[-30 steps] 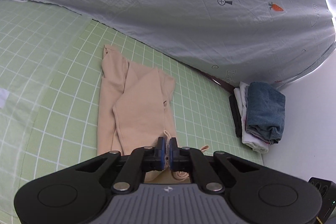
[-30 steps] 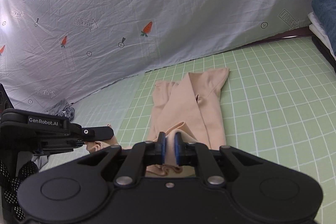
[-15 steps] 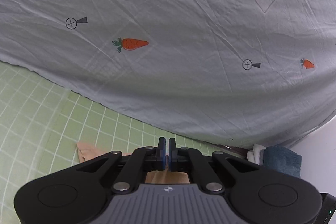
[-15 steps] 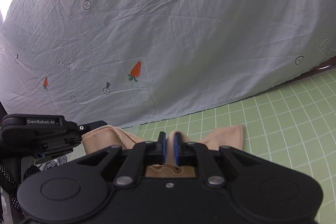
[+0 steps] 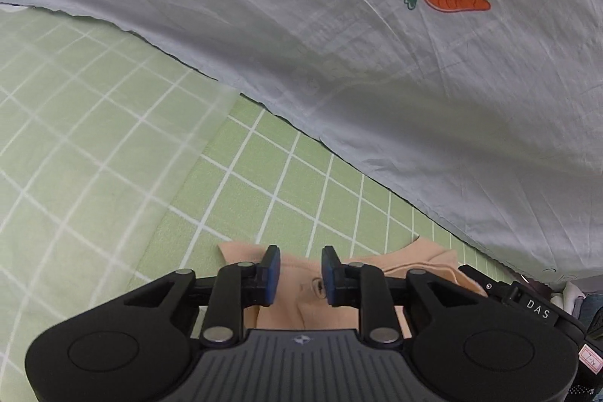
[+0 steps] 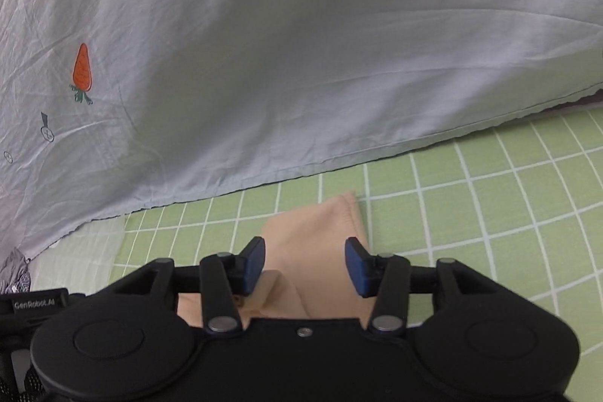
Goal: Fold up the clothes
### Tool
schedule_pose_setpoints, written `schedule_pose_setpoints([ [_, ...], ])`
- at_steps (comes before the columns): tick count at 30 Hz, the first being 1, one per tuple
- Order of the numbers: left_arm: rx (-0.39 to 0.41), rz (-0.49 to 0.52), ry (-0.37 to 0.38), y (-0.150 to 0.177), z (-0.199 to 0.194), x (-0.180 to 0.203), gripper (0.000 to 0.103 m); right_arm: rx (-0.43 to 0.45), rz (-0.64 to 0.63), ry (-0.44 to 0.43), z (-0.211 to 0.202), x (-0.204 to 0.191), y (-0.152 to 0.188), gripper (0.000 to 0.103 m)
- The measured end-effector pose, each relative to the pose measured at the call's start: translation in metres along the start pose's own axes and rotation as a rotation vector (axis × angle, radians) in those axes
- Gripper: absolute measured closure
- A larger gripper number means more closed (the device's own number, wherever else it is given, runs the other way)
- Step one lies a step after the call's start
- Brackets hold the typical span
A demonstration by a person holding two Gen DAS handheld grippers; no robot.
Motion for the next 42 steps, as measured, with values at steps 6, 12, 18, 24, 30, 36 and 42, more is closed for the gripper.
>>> schedule_pose_setpoints([
  [6,0.024,-0.010,-0.006,0.019,-0.039,-0.005,0.041,0.027,0.041,0.049,-0.030,0.022,0.004,0.030],
  [12,-0.119,-0.008,0.012,0.055,-0.029,-0.001,0.039,-0.065,0.059,0.002,-0.035,0.023,0.031,0.029],
  [18,-0.171,0.057,0.005,0.076,-0.028,0.022,0.039,-0.105,0.094,0.011,-0.039,0.019,0.061,0.029],
  [24,-0.169,0.051,0.016,0.067,-0.026,0.022,0.035,-0.113,0.099,-0.006,-0.041,0.020,0.063,0.029],
  [30,-0.120,0.035,0.038,0.052,-0.015,0.026,0.027,-0.141,0.001,-0.046,-0.021,0.011,0.047,0.028],
  [36,-0.075,0.028,0.056,0.052,-0.009,0.032,0.041,-0.147,-0.050,-0.127,-0.010,-0.001,0.046,0.046],
  [42,-0.137,-0.055,0.103,0.062,-0.019,0.018,0.073,-0.145,0.062,-0.174,-0.035,-0.002,0.076,0.077],
])
Point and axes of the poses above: each gripper's, at about its wrist camera, not at the fingertips, and z roughly the way its jaws point, x to its right, y to its underside, the point moved 1 cm from there along z, roughly the way its jaws point, and after that the axes turned 2 degrees about -z, right-handed, at the moved point
